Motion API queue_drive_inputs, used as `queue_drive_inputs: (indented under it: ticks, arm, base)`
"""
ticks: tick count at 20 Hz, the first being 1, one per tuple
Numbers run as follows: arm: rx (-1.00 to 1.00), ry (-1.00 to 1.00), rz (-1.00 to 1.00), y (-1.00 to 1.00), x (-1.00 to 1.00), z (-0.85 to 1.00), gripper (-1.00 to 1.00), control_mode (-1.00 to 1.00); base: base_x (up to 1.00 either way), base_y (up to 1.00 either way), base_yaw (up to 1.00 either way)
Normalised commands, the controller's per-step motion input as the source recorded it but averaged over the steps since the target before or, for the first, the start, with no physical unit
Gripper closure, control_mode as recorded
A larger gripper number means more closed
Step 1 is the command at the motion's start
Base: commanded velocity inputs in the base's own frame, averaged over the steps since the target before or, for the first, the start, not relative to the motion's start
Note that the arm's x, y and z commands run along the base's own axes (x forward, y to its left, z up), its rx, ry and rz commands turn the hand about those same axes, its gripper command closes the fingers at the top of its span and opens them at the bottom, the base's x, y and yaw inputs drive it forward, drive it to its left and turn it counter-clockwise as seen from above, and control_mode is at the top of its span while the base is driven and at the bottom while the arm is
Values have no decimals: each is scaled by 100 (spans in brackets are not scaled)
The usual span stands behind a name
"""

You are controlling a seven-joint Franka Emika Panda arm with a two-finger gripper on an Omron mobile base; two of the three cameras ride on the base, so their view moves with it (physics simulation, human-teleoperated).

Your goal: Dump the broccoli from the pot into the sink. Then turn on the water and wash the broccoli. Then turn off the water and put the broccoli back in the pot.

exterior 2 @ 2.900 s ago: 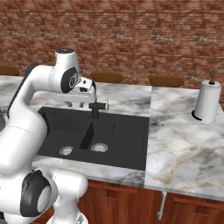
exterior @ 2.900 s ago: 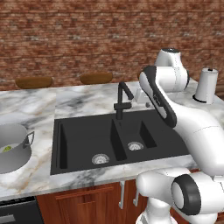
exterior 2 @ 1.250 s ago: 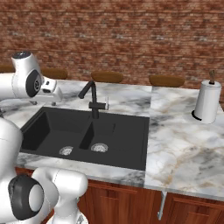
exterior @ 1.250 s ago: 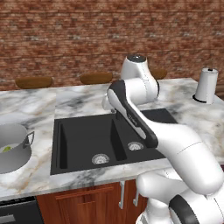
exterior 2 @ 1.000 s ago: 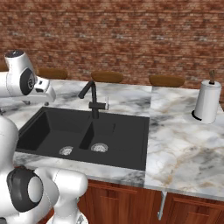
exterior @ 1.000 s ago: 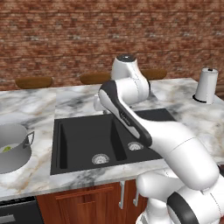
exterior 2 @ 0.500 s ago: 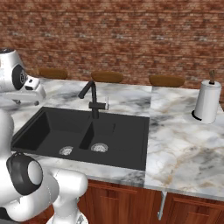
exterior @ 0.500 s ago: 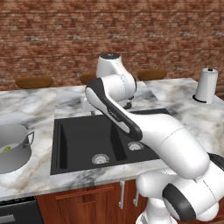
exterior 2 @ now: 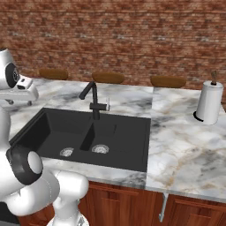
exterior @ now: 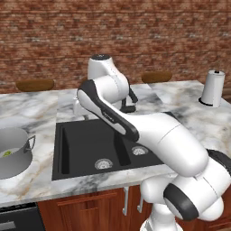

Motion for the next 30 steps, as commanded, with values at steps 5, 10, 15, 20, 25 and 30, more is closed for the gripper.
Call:
queue_drive_inputs:
  ticks: [5,10,15,20,25,30]
  arm:
    - [3,0,0,21,0,-10,-100,-100]
    - [16,3,0,13,0,-6,-100,-100]
    - [23,4,0,10,2,0,-100,-100]
    - [14,0,0,29,5,-4,-100,-100]
    - [9,0,0,38,1,-4,-100,-100]
    - [5,2,0,39,2,-2,-100,-100]
  base:
    - [0,0,0]
    - [0,0,0]
    - [0,0,0]
    - [0,0,0]
    - [0,0,0]
    - [0,0,0]
